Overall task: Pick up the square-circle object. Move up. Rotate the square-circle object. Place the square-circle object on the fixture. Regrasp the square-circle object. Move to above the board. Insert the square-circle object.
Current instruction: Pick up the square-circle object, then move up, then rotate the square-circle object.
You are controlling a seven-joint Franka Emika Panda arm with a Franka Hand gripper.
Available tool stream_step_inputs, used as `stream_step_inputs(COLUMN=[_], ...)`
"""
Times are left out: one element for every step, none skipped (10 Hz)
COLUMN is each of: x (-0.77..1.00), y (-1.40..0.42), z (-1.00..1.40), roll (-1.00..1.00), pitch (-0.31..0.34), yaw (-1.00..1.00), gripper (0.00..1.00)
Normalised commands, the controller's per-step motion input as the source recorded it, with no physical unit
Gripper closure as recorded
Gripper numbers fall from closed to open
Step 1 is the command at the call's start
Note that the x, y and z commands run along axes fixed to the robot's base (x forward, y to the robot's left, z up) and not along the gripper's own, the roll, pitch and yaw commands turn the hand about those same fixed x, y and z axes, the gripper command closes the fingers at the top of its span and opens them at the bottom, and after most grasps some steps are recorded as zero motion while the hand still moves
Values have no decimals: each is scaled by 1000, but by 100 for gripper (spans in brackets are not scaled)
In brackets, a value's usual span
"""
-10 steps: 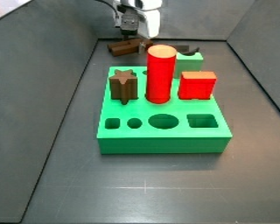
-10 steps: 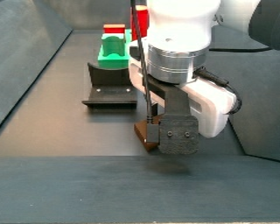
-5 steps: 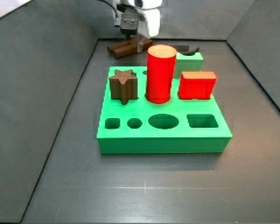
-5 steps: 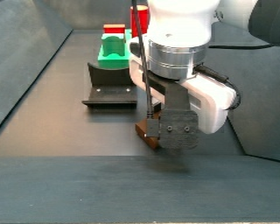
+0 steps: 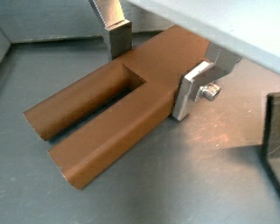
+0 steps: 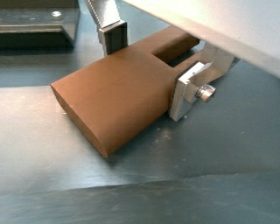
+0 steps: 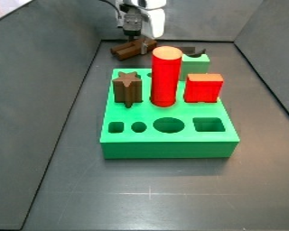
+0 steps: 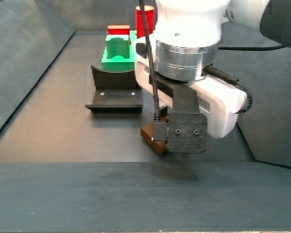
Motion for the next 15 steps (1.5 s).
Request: stream_step_inputs(x=[0,0,-87,-93,-67,-31,-16,-16,-441,-399,-301,-177,-103,-56,0], y=[0,0,-14,-18,-15,-2,-2,-3,-981,-919,-761,-581,-395,-146,0], z=[0,833,832,743,628,464,332,246,833,770,712,614,476,283,0], roll=[0,0,-13,4,21,40,55,67,0,36,76,117,152,157,0], pitch=[0,0,20,26,42,79,102,112,0,-29,-41,-30,4,48,0], yaw=[0,0,38,29,15,2,-2,-2,0,8,11,12,17,23,-1000], gripper=[100,100,100,100,100,100,100,100,100,100,100,100,100,100,100])
